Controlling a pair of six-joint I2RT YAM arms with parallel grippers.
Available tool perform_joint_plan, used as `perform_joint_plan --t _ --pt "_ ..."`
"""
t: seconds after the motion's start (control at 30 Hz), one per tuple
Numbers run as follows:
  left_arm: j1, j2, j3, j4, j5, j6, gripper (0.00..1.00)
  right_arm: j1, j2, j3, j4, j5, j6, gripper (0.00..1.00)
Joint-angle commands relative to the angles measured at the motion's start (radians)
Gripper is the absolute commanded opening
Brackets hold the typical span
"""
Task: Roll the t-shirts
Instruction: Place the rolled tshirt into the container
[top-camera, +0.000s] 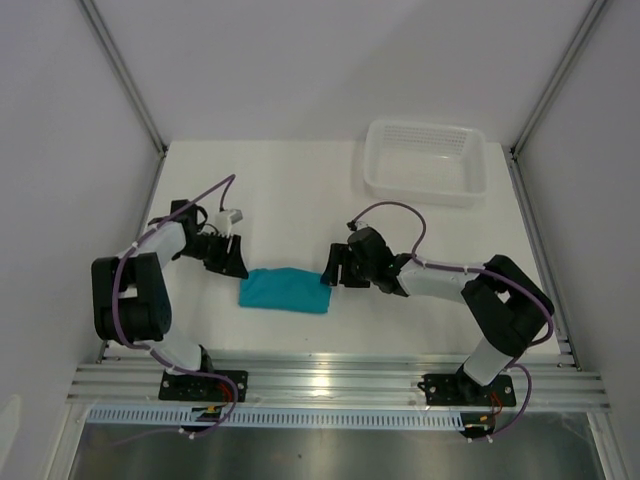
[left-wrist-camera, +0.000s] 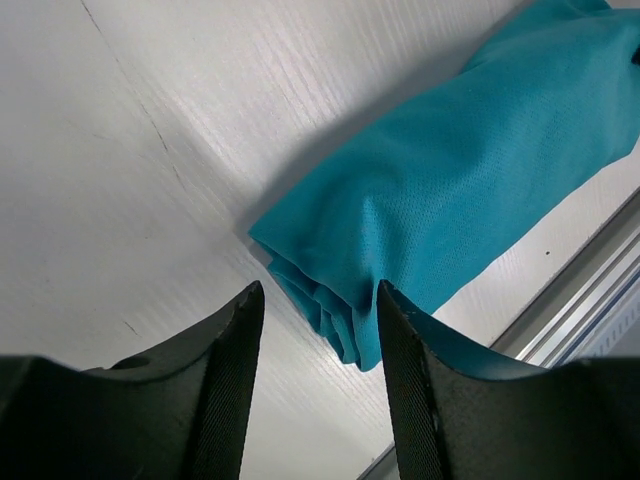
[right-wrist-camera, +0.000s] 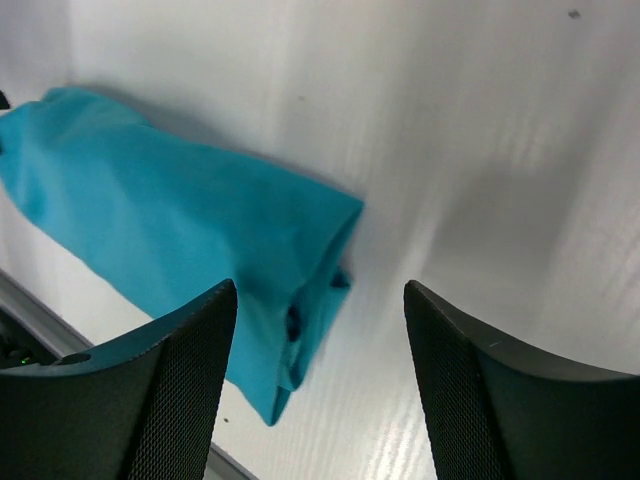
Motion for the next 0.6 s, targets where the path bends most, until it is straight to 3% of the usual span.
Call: perform_joint_plan --t 0.0,0.1,0.27,0.57 --pt "-0.001 0.018 -0.005 0.006 0.028 -0.017 0.53 0.0 -0.005 -0.03 0.041 0.034 0.08 0.71" --pt "-0.009 0.029 0.003 0.003 0.017 -0.013 0.53 0.01 0.018 -0.036 0.069 0.008 0.09 0.71" --pt "-0.045 0.073 0.0 -0.029 -0.061 0.013 0.43 0.014 0.037 -0.065 0.106 -0.003 0.125 0.7" --pt "-0.087 0.144 0.006 -0.054 -0.107 0.036 0.49 0.063 0.107 -0.099 0.162 0.006 0.203 0.66"
